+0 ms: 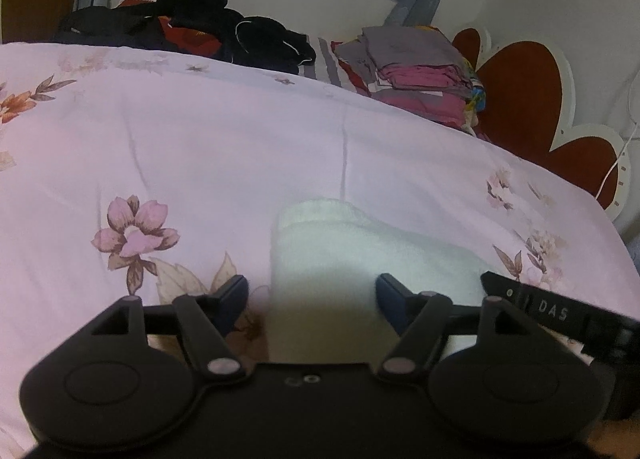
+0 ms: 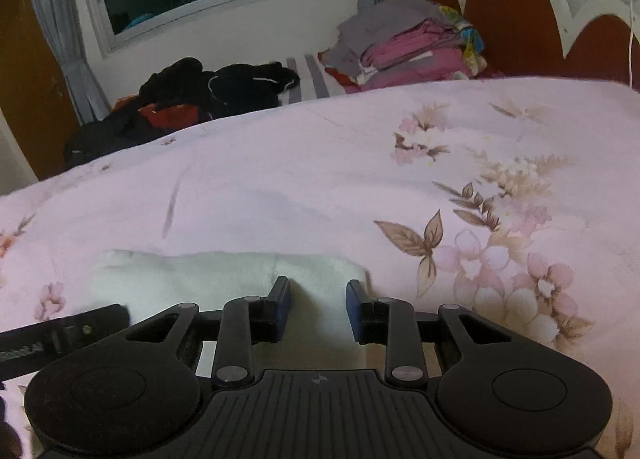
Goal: Fold small clothes
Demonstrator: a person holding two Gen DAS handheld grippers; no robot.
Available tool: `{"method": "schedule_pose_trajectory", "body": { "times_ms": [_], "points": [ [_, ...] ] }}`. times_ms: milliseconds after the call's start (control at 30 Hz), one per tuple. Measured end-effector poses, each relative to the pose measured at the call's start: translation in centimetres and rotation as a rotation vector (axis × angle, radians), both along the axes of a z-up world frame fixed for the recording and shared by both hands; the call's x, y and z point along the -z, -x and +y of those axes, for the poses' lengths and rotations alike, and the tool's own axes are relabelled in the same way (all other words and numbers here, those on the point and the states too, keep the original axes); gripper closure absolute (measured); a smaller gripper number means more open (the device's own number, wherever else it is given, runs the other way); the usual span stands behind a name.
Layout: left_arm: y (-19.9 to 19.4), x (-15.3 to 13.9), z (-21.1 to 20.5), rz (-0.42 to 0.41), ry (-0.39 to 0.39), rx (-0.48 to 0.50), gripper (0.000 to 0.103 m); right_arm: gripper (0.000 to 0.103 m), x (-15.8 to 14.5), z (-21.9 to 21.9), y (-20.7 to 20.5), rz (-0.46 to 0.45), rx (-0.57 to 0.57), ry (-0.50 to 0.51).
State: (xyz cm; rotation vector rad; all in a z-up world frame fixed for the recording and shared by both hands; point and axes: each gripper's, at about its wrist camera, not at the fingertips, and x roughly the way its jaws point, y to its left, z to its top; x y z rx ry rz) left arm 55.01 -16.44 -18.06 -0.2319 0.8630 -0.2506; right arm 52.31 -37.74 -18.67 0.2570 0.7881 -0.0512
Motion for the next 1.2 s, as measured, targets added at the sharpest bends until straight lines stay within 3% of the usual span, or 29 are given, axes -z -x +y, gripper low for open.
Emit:
{"method": "schedule_pose_trajectory", "body": {
  "times_ms": [167, 533, 800, 1000, 1200],
  "points": [
    [0.3, -0.4, -0.1, -0.007, -0.031, 0.005, 0.03, 0.073, -1.1, -0.3, 0.7, 0.001, -0.001, -0.015],
    [2.6, -2.0, -0.6, -0.037, -0.08, 0.053, 0.032, 0.073, -3.0, 0.6, 6.1, -0.05, -0.066, 0.009],
    [5.2, -2.3, -0.7, -0.035, -0.087, 0.112, 0.032, 0.073, -3.1, 1.3, 9.4, -0.061, -0.092, 0.001],
    [7.0, -1.6, -0.6, -0.025, -0.101, 0.152, 0.03, 0.073, -1.6, 1.3, 10.0, -0.018, -0.102, 0.028],
    [8.2, -2.2, -0.2, -0.016, -0.096, 0.164, 0.031, 0.073, -2.7, 1.4, 11.2, -0.027, -0.112, 0.024]
  ]
}}
